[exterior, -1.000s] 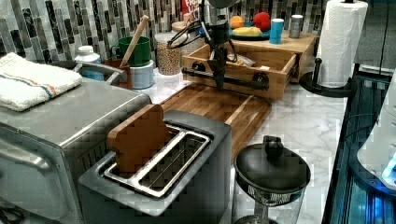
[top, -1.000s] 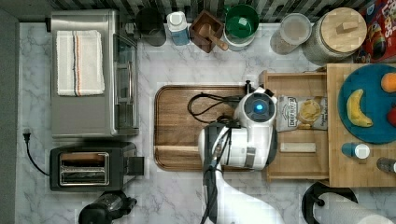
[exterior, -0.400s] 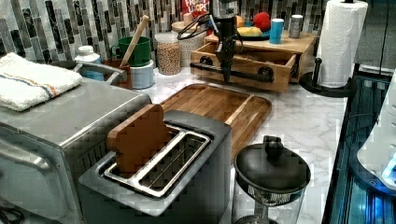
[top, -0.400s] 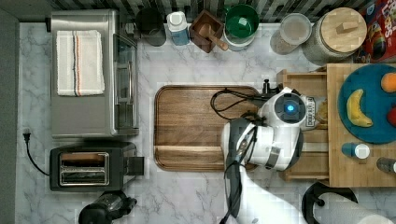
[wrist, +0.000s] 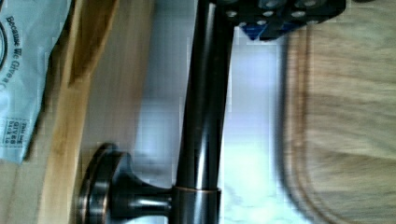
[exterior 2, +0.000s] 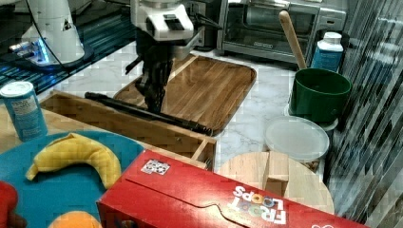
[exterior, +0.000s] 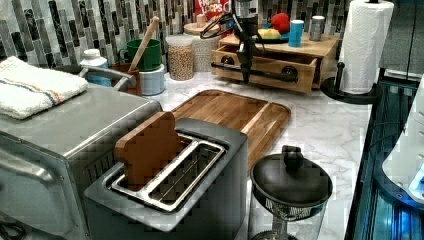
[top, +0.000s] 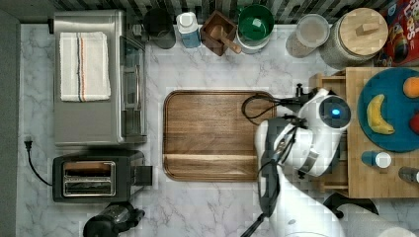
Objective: Close the drawer.
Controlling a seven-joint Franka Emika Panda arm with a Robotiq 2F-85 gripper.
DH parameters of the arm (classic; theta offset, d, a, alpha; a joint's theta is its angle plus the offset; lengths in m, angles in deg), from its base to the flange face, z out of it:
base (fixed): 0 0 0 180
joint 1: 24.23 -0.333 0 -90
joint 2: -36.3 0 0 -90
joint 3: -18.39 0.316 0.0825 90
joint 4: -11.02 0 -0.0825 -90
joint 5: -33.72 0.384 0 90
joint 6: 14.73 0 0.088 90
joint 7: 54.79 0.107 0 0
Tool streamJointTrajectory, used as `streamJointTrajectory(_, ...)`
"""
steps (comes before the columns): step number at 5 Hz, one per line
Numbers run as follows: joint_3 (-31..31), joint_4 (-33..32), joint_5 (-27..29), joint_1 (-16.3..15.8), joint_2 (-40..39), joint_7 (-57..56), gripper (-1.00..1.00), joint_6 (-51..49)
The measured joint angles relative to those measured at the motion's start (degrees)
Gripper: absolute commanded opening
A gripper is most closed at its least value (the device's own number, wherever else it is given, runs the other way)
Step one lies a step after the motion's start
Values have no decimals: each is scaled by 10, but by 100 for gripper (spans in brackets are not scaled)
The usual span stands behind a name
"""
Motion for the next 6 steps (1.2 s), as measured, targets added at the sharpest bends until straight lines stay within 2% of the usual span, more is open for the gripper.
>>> streamJointTrajectory(1,-5,35,-8,30,-23,-7,-100,-8)
streamJointTrajectory(2,-22,57,-24,41,-37,-11,-100,-5)
streamJointTrajectory(6,-23,93,-19,41,-54,-30,-100,-52)
